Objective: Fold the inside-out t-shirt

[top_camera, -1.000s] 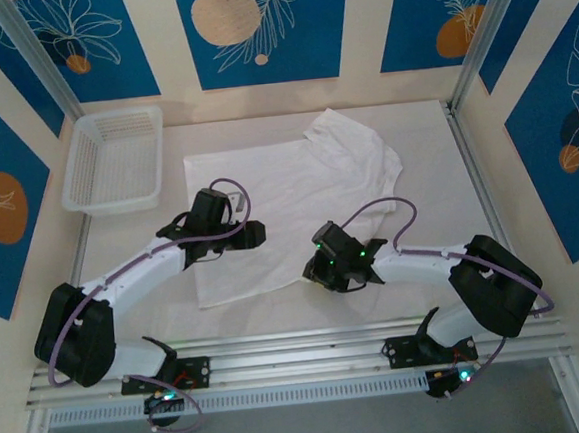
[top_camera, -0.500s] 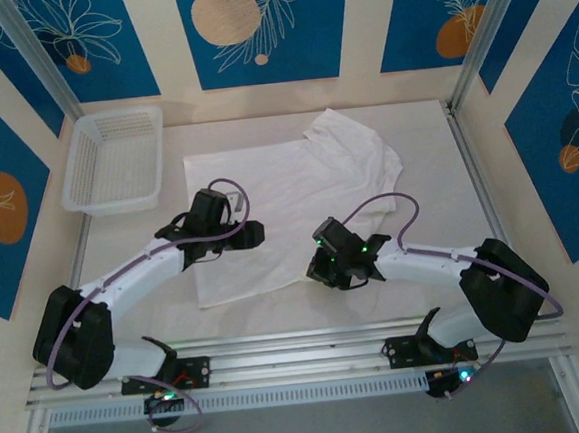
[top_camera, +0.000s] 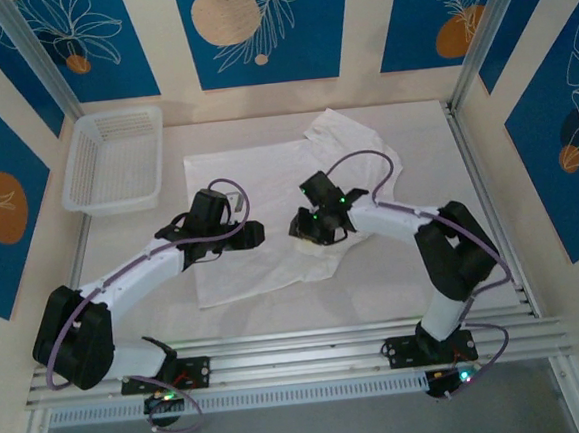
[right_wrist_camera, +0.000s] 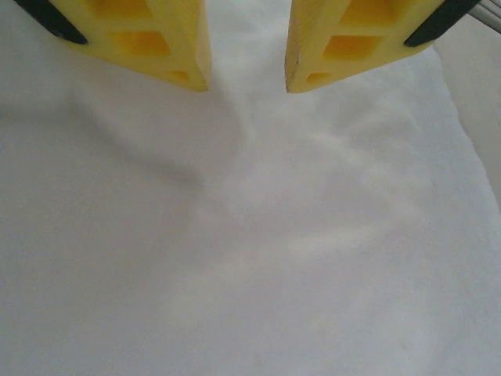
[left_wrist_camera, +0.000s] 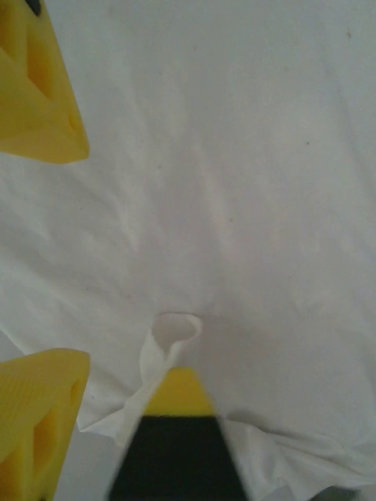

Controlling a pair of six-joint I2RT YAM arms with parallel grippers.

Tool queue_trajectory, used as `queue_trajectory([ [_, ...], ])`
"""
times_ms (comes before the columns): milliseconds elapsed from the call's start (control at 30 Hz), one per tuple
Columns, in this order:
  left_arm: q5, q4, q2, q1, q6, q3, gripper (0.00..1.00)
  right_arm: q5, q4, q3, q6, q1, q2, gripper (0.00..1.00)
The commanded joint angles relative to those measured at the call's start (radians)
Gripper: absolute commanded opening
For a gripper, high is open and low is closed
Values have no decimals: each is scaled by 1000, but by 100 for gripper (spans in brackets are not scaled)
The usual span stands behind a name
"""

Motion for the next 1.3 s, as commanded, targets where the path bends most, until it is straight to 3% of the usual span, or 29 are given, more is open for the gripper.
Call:
queue_trajectory([
  [0, 4, -15, -25, -15, 10, -10, 64, -116, -48, 84, -98, -63, 63, 31],
  [133, -17, -38, -50, -14, 21, -19, 64, -99, -98, 128, -128, -77, 8, 33],
  [233, -4, -31, -49, -15, 28, -27, 64, -49, -118, 69, -107, -78, -95, 35],
  [367, 150, 41, -5, -24, 41, -30, 62, 54, -128, -97, -63, -43, -276, 35],
  [567, 110, -18, 168, -228, 77, 99, 56, 131, -133, -371, 45, -112, -578, 37],
  [700, 44, -57, 331, -362, 132, 224, 55, 157, -200, -418, 50, -179, -699, 40],
  [833, -22, -60, 451, -400, 147, 304, 55, 144, -231, -428, 32, -223, -766, 42],
  [900, -62, -66, 479, -400, 142, 330, 49, 134, -249, -428, 20, -235, -785, 43],
  [1000, -90, -81, 492, -395, 140, 356, 23, 125, -264, -436, -5, -235, -809, 43],
  [1100, -83, -82, 477, -385, 122, 360, 8, 102, -234, -466, -39, -225, -842, 43],
  [1167, -78, -75, 453, -374, 105, 353, 3, 94, -219, -493, -49, -212, -863, 44],
  [1267, -57, -60, 421, -347, 84, 340, 6, 83, -198, -524, -69, -173, -883, 45],
])
